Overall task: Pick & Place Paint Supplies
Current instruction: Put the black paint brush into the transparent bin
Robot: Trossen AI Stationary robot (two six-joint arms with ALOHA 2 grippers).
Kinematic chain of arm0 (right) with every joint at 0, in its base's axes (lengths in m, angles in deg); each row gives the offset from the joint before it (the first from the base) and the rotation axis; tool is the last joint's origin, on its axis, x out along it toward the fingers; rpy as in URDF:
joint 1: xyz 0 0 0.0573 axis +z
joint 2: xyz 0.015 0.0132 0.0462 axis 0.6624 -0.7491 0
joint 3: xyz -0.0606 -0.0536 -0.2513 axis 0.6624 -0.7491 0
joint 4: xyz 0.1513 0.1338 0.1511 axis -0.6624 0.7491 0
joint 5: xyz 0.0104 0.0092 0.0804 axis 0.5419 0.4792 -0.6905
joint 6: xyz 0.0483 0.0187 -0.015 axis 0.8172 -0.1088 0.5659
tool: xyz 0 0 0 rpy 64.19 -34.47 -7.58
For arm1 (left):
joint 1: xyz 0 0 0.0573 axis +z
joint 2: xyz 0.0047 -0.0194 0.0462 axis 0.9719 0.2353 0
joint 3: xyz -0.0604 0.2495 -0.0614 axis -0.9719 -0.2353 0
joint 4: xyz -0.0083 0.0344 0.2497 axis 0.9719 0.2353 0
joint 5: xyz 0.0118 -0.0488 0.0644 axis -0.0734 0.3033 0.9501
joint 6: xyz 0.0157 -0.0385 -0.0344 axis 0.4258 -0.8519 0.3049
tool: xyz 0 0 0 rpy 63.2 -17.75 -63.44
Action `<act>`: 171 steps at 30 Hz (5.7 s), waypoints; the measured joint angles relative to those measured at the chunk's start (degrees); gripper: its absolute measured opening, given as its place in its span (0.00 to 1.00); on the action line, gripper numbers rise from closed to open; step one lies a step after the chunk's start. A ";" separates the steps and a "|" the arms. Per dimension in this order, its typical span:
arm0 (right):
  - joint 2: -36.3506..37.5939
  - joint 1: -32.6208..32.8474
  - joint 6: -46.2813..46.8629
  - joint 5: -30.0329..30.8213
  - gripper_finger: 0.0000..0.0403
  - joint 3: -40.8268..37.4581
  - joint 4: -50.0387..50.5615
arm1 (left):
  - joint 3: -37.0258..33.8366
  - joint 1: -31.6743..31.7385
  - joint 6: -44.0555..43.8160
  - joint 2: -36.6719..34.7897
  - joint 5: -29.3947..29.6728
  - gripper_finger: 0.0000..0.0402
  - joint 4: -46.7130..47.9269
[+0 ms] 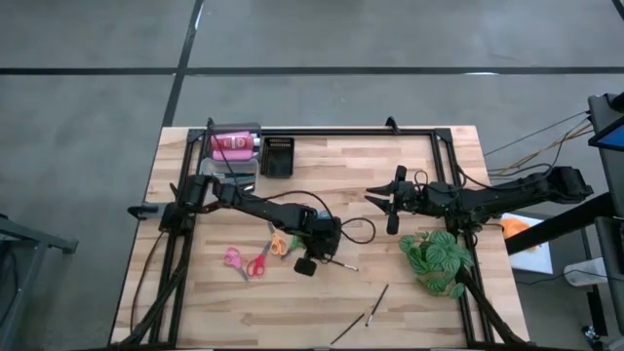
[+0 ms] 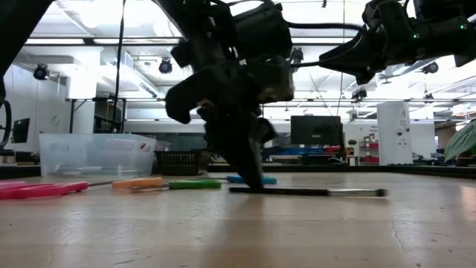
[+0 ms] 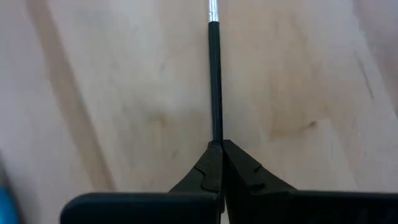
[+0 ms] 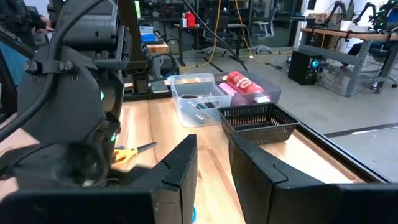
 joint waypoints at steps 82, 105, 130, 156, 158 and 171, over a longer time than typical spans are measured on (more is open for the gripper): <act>0.00 0.00 0.02 0.00 0.22 0.00 -0.02 | -2.09 -0.24 -20.85 -9.12 11.66 0.25 9.72; -0.02 0.02 0.00 0.00 0.22 0.02 -0.02 | -13.20 -2.69 -15.80 -7.90 17.33 0.25 -17.93; -0.02 0.02 0.01 -0.02 0.22 0.02 -0.02 | -17.94 -2.58 -17.13 -8.18 20.13 0.25 -20.40; -0.02 0.01 0.00 -0.01 0.22 0.02 -0.01 | -18.05 -2.58 -17.33 -8.12 20.52 0.02 -20.20; -0.01 0.01 0.01 -0.02 0.22 0.02 -0.01 | -18.05 -2.58 -17.33 -8.12 20.52 0.02 -20.24; -0.02 0.00 0.00 -0.01 0.22 0.02 0.01 | -17.22 -2.51 -19.30 -8.82 20.72 0.02 -20.57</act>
